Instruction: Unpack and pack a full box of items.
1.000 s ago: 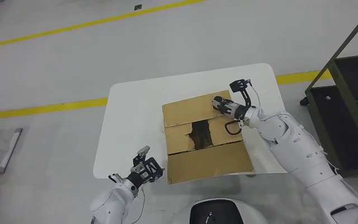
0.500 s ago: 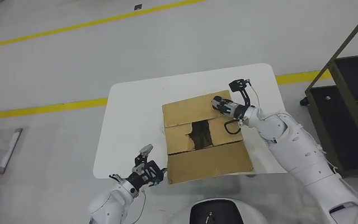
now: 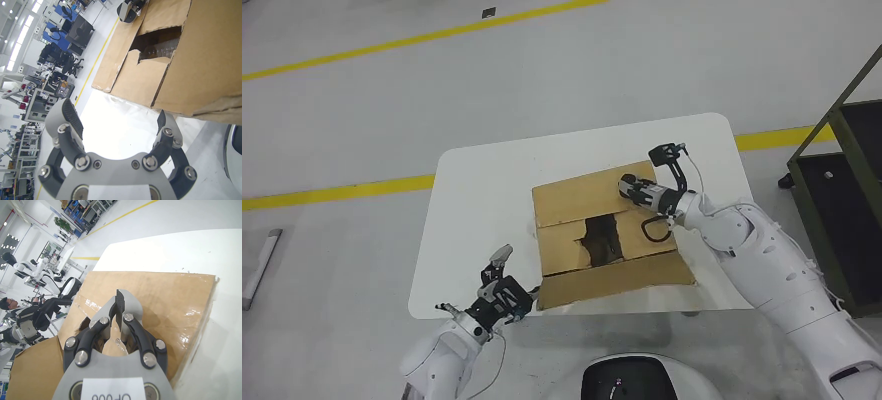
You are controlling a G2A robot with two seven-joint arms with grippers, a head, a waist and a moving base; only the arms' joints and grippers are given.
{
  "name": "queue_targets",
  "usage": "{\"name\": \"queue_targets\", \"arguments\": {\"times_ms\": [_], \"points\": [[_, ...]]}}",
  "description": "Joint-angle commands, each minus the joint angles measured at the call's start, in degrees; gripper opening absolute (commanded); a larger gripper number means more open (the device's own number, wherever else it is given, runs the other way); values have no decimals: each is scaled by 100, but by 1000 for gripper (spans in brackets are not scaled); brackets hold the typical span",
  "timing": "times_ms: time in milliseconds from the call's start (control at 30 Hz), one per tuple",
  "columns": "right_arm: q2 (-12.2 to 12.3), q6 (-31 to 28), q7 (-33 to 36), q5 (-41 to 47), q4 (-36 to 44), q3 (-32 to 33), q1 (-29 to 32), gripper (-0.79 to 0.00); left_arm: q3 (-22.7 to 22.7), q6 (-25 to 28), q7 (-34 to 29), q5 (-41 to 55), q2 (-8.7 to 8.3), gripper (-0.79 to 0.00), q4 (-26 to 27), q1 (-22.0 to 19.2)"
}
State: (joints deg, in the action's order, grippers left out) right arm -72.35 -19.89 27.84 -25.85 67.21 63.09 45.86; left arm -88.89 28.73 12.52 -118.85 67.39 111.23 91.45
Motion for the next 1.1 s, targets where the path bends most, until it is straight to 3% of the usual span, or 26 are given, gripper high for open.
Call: {"name": "queue_targets", "arguments": {"times_ms": [0,267,633,833,1067], "points": [[1,8,-2,23,10,13,13,-785,28,-15,-18,106,1,0,15,-57],[26,56,-198,-142,184,167,-39,-785,391,-309,-306,561,52,0,-69,-598],[139,314,-343,-595,826,613,29,-785,953,-789,-1041,833,152,0,-916,-1346],[176,297,-560,-1723,1293,385,365,-785,1095,-795,-1309,849,171,0,-1210,-1536],[139,263,-796,-2174,1080,71,567,-785,1129,-846,-1420,888,173,0,-1292,-1608]]}}
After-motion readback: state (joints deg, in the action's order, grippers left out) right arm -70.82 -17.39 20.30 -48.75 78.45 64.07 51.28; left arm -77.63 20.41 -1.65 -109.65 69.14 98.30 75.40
